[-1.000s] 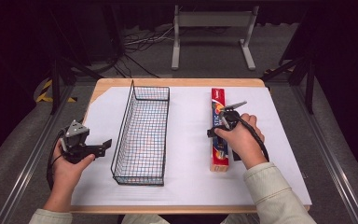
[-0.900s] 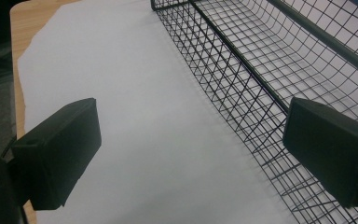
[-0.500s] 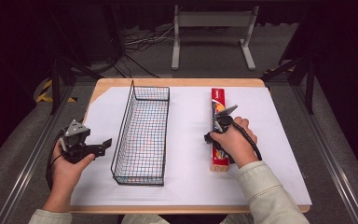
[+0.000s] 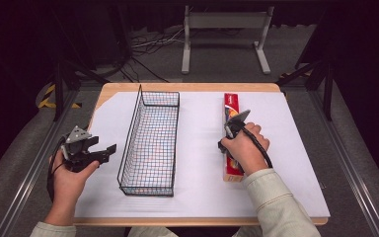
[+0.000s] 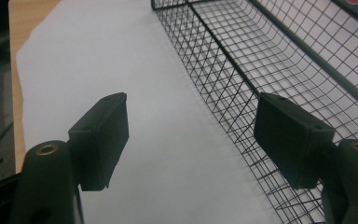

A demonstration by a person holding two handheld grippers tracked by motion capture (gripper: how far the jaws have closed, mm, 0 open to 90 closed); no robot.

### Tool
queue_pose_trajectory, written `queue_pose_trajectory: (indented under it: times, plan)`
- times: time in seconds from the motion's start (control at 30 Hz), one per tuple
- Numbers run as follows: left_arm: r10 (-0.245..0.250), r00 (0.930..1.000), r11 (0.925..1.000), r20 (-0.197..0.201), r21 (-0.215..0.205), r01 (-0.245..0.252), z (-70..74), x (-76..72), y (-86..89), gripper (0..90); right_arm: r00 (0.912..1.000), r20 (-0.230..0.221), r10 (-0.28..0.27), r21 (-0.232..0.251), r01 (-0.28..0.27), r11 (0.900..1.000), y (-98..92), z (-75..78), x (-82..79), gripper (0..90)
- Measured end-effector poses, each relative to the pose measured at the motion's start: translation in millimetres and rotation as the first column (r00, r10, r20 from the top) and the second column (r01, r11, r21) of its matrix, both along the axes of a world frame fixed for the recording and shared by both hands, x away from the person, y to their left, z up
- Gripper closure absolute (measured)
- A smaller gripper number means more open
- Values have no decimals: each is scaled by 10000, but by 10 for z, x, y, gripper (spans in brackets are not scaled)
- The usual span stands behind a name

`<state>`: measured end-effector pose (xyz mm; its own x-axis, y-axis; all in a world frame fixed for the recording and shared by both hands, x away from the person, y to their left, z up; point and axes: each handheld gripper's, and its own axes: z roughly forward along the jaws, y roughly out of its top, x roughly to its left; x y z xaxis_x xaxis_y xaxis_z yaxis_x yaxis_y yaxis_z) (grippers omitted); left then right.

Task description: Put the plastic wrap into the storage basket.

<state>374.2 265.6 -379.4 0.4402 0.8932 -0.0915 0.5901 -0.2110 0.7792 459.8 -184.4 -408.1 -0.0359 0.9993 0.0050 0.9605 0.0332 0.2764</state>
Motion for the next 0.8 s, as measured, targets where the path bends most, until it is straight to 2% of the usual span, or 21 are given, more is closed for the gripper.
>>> queue_pose_trajectory:
  times: [0.07, 0.13, 0.2, 0.23, 0.3, 0.37, 0.47, 0.57, 0.63, 0.7, 0.77, 0.8]
  plan:
    - [-6, 9998, 10000, -176, -36, 5, 11, 12, 5, 255, 9999, 47, 114, -222, -113, 9997, -45, 5, -7, 389]
    - [-164, 9971, 9996, -749, -250, 146, 11, 40, 22, 251, 9997, 222, 34, 61, -35, 10000, -137, 36, -24, 399]
    - [-336, 9948, 9979, -961, -591, 280, 4, 58, 47, 248, 9992, 391, 62, 124, -67, 9999, -207, 90, -45, 408]
    - [-436, 9939, 9945, -1012, -997, 334, 4, 68, 68, 247, 9987, 487, 133, 106, -138, 9998, -237, 109, -50, 410]
    - [-586, 9952, 9929, -782, -1077, 500, 8, 66, 89, 280, 9977, 620, 279, 188, -291, 9994, -335, 168, -67, 413]
    - [-482, 9974, 9953, -537, -867, 434, 23, 60, 100, 250, 9968, 689, 400, 184, -413, 9990, -390, 198, -79, 414]
    - [-471, 9989, 9961, -50, -746, 466, 43, 52, 97, 182, 9930, 1025, 588, 39, -595, 9982, -457, 242, -110, 415]
    - [-473, 9984, 9939, -298, -1008, 441, 101, 48, 70, 101, 9890, 1129, 957, 55, -970, 9953, -502, 317, -140, 414]
    - [-1047, 9942, 9891, -236, -1063, 1016, 142, 43, 66, 68, 9857, 1162, 1217, 0, -1226, 9925, -515, 374, -158, 414]
    - [-1505, 9886, 9805, -103, -1291, 1479, 186, 41, 53, 69, 9815, 1209, 1487, -70, -1490, 9888, -525, 452, -179, 413]
    - [-1718, 9851, 9789, -86, -1136, 1697, 223, 46, 6, 64, 9780, 1255, 1666, 80, -1689, 9856, -550, 547, -195, 412]
    - [-1812, 9834, 9794, -82, -918, 1797, 239, 51, -21, 62, 9765, 1283, 1730, 182, -1767, 9841, -561, 600, -203, 412]
